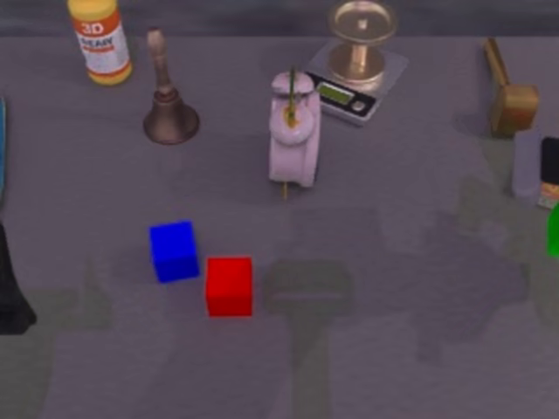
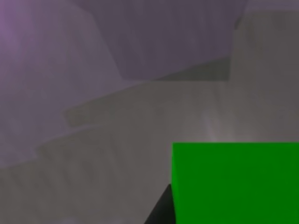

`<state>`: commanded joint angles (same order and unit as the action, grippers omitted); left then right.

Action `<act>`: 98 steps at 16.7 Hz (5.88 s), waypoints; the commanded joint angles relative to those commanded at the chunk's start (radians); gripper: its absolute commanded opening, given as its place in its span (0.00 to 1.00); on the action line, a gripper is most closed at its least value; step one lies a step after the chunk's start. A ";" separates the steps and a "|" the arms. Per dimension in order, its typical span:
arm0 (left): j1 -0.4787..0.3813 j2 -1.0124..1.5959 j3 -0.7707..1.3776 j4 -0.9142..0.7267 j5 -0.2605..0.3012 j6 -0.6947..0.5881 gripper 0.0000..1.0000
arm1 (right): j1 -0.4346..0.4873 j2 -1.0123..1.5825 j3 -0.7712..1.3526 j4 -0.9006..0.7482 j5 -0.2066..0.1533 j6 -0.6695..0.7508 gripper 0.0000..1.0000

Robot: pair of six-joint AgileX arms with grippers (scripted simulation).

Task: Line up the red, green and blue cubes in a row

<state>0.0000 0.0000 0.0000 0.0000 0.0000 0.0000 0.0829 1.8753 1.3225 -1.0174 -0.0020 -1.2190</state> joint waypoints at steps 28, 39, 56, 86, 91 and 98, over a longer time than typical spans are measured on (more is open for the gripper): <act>0.000 0.000 0.000 0.000 0.000 0.000 1.00 | 0.676 0.361 0.548 -0.183 0.002 0.428 0.00; 0.000 0.000 0.000 0.000 0.000 0.000 1.00 | 0.682 0.399 0.404 -0.003 0.003 0.425 0.08; 0.000 0.000 0.000 0.000 0.000 0.000 1.00 | 0.682 0.399 0.404 -0.003 0.003 0.425 1.00; -0.152 0.714 0.581 -0.409 0.003 -0.225 1.00 | 0.381 -0.404 -0.047 0.219 -0.030 0.697 1.00; -0.249 1.257 0.945 -0.688 0.002 -0.371 1.00 | 0.202 -0.952 -0.517 0.506 -0.037 0.883 1.00; -0.357 1.804 1.365 -0.991 0.003 -0.536 1.00 | 0.003 -1.626 -1.094 0.861 -0.017 1.118 1.00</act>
<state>-0.3574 1.8039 1.3653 -0.9908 0.0025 -0.5360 0.0855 0.2495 0.2286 -0.1568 -0.0191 -0.1009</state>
